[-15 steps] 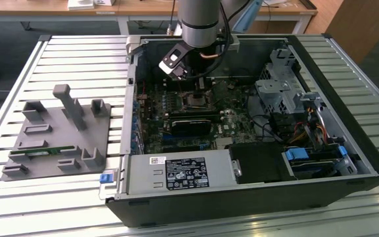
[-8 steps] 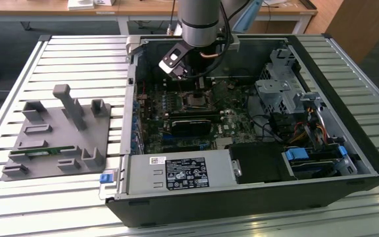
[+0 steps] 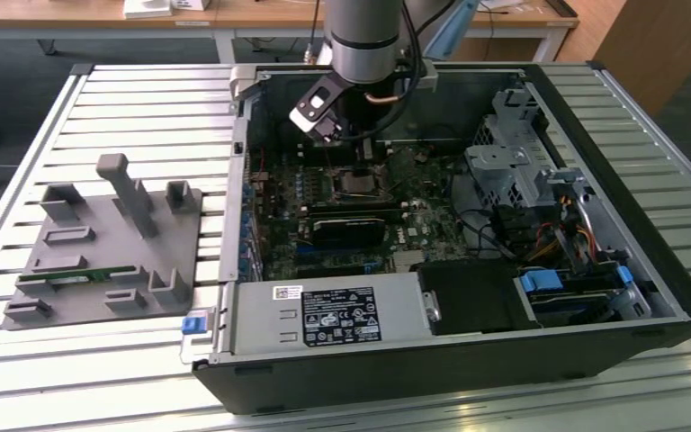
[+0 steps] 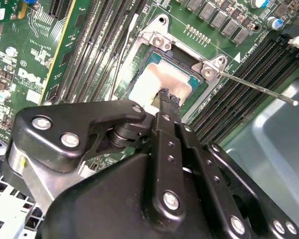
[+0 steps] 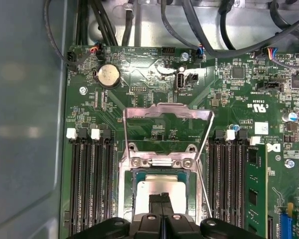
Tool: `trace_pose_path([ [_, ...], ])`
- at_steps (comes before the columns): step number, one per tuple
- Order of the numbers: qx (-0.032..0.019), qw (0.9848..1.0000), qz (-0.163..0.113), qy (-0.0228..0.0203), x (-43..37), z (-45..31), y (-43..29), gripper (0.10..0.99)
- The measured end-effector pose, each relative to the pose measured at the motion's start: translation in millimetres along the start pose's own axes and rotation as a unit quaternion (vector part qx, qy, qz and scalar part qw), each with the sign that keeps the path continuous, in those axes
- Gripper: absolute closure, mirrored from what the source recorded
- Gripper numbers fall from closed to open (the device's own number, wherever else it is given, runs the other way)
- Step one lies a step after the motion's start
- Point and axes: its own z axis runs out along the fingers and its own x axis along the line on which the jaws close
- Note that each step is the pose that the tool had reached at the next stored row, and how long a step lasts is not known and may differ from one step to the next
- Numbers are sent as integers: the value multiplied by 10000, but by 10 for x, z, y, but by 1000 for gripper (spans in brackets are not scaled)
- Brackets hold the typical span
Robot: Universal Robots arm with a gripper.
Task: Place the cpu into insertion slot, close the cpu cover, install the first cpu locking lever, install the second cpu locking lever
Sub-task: 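Close the cpu cover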
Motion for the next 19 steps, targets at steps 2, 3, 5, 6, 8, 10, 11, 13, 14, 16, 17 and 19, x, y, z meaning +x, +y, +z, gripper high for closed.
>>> trace_pose_path([
  [2,0,10000,0,0,0,-18,1,980],
  [3,0,10000,0,0,0,-32,2,980],
  [5,1,10000,0,2,-1,-74,4,980],
  [6,0,10000,0,4,-1,-92,5,980],
  [8,1,10000,0,4,-1,-138,8,980],
  [10,1,10000,0,4,-2,-176,10,980],
  [11,1,10000,1,4,-2,-194,11,980],
  [13,1,10000,1,6,-2,-241,14,980],
  [14,1,10000,1,7,-3,-264,15,980],
  [16,2,10000,1,10,-3,-312,18,980],
  [17,2,10000,2,13,-3,-335,20,980],
  [19,4,10000,2,21,-4,-381,22,980],
])
